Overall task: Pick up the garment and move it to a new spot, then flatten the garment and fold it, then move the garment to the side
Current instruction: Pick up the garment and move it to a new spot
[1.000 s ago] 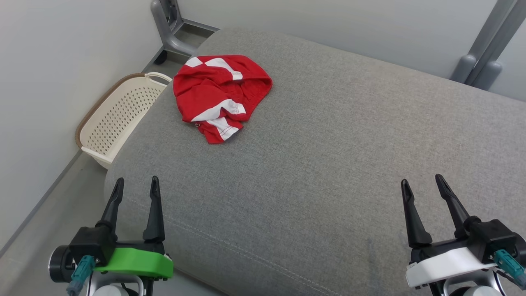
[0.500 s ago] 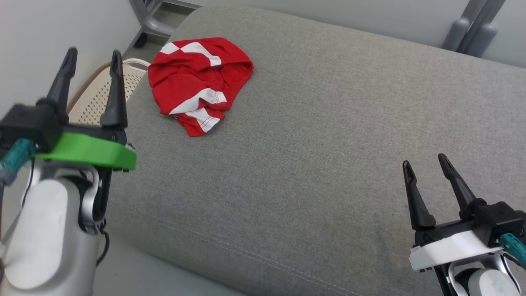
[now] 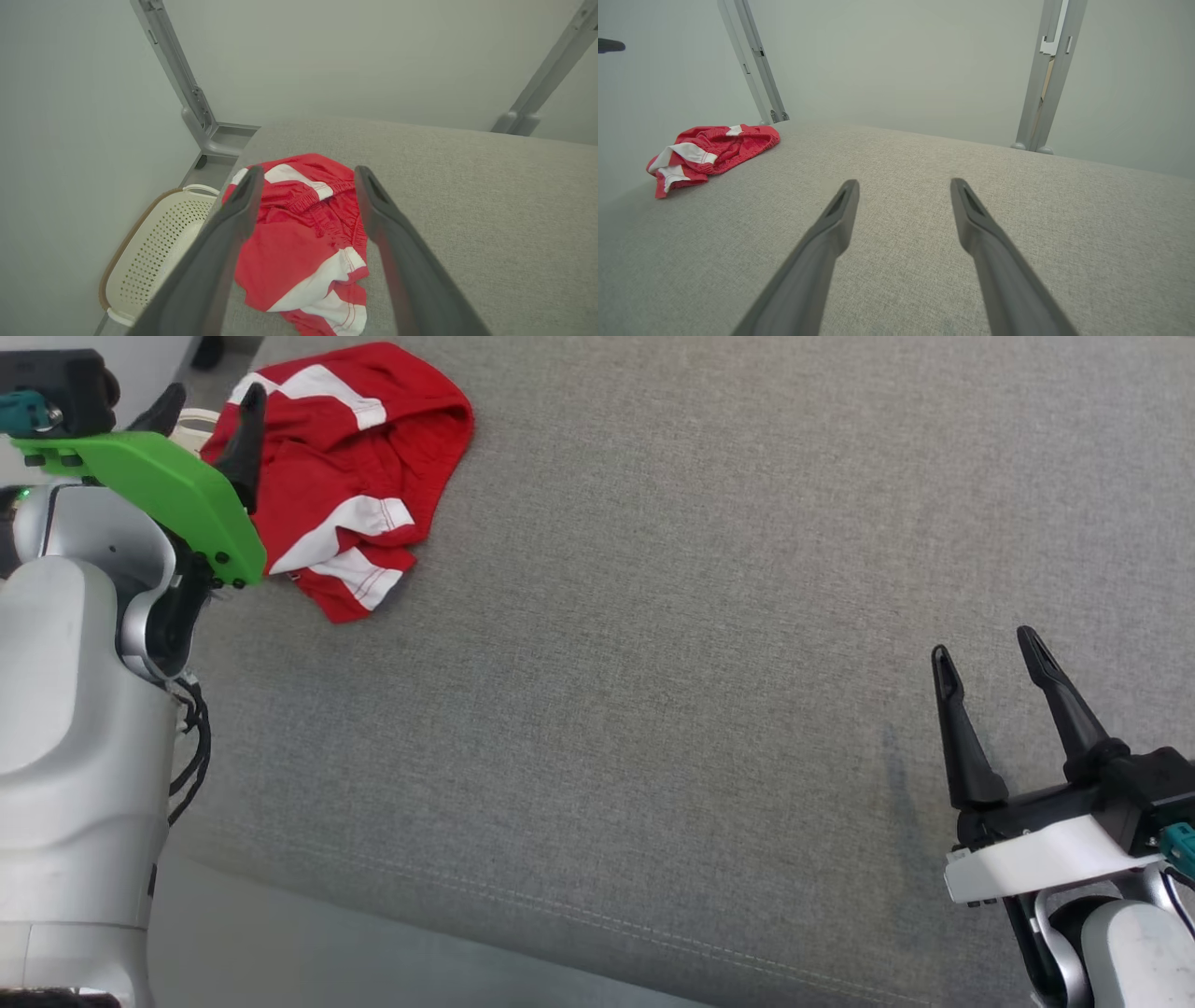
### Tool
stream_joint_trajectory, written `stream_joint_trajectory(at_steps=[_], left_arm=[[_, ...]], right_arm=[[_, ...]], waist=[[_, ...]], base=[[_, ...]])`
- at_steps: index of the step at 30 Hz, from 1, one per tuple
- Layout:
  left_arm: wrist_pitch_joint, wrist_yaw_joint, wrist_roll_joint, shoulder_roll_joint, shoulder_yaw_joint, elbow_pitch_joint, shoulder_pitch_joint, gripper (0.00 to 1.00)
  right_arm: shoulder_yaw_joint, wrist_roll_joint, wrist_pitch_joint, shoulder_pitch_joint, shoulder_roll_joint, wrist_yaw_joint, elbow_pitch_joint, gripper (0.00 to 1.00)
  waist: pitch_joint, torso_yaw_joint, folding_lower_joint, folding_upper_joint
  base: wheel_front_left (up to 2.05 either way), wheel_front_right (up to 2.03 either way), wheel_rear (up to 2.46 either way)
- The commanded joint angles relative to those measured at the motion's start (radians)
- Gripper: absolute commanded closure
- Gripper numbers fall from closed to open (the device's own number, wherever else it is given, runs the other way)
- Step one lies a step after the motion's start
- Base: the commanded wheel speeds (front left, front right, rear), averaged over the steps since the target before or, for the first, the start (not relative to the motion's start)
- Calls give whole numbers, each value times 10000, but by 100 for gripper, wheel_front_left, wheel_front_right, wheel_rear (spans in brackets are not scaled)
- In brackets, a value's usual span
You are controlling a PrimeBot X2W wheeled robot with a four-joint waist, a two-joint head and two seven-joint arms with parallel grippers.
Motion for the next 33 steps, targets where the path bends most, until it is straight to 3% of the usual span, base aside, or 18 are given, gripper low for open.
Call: stream_joint_trajectory(at_steps=[1, 9, 17, 18, 19, 20, 33], left_arm=[[29, -31, -99, -33, -25, 176, -206, 0], [399, -107, -989, -90, -208, 2987, -720, 0], [340, -110, -1827, 82, -270, 4575, -860, 0], [257, -110, -1843, 109, -275, 4708, -895, 21], [191, -110, -1881, 116, -306, 4819, -920, 69], [106, -111, -1913, 149, -351, 4909, -949, 100], [-2700, -27, -1132, 966, -898, 4547, -2441, 100]], right_arm=[[-3, 4, 40, -147, -69, -15, -36, 0], [133, 71, 143, -560, -311, -15, -118, 0], [95, 141, 127, -679, -371, -15, -149, 0], [68, 144, 117, -673, -373, -15, -147, 0], [55, 149, 112, -667, -372, -15, -146, 0], [49, 157, 110, -662, -373, -15, -144, 0], [31, 255, 28, -478, -229, -15, 100, 0]], waist=[[544, -420, -2, 0], [1204, -763, -2, 0], [1478, -1076, -2, 0], [1481, -1095, -2, 0], [1485, -1107, -2, 0], [1488, -1116, -2, 0], [626, -870, -2, 0]], base=[[0, 0, 0], [0, 0, 0], [0, 0, 0], [0, 0, 0], [0, 0, 0], [0, 0, 0], [0, 0, 0]])
